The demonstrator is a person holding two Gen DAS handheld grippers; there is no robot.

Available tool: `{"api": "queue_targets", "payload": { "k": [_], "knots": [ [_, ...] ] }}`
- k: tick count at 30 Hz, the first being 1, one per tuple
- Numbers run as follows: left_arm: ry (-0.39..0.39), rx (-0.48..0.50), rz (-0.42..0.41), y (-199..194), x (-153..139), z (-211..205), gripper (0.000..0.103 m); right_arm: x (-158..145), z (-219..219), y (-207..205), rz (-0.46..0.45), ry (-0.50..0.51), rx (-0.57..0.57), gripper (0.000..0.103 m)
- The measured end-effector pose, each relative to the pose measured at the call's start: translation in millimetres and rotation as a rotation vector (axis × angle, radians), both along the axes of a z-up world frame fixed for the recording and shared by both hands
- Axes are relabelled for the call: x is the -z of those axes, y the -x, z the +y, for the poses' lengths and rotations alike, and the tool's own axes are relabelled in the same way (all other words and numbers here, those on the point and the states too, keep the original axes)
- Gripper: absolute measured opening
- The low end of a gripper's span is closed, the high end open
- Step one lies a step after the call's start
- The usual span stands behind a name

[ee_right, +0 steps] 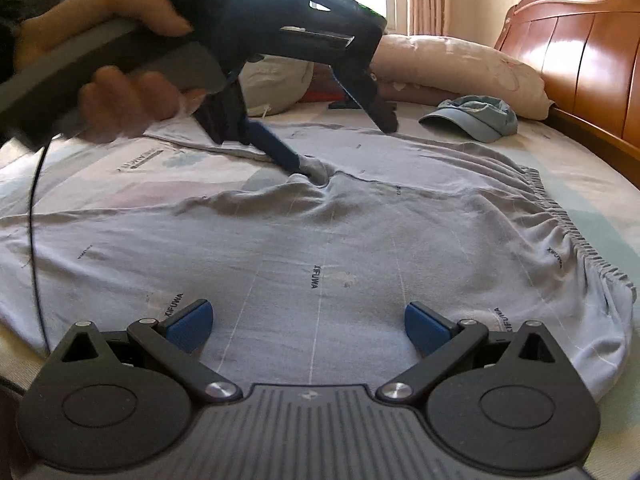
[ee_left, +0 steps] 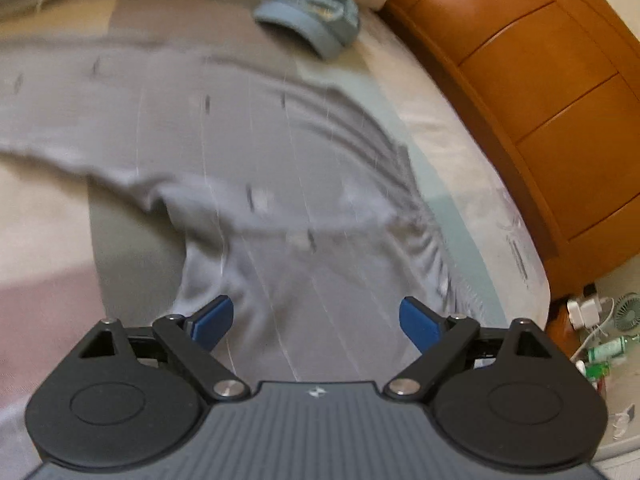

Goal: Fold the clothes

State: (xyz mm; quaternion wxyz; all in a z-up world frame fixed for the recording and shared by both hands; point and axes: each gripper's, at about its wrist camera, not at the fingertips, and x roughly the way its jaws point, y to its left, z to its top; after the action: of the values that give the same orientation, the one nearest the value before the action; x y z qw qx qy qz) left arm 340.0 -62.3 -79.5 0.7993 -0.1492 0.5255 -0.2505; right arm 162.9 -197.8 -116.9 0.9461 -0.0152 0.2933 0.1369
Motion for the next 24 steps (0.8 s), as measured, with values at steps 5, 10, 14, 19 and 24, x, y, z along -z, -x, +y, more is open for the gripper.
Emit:
{"api": "queue_targets", "payload": {
  "k": [5,10,14,19,24],
  "knots": [
    [-0.142,-0.100,-0.089,4,-3,7,0.088,-5,-5,2,0.028,-0.005,0.023,0.103],
    [-0.112,-0.049,-0.172,26,-31,14,0.090,-15,-29,1,0.048,-0.016,0.096,0.103],
    [-0.201,-0.017,-0.278,66,-39,16,0.092,-30,-59,-13,0.010,-0.025,0.183,0.103],
    [-0.281,-0.005,-0.316,114,-31,30,0.092,-41,-92,-62,0.032,-0.105,0.170,0.103],
    [-0.279,-0.074,-0.246,137,-9,54,0.092,-18,-114,-106,0.177,-0.254,0.116,0.103]
  ]
}}
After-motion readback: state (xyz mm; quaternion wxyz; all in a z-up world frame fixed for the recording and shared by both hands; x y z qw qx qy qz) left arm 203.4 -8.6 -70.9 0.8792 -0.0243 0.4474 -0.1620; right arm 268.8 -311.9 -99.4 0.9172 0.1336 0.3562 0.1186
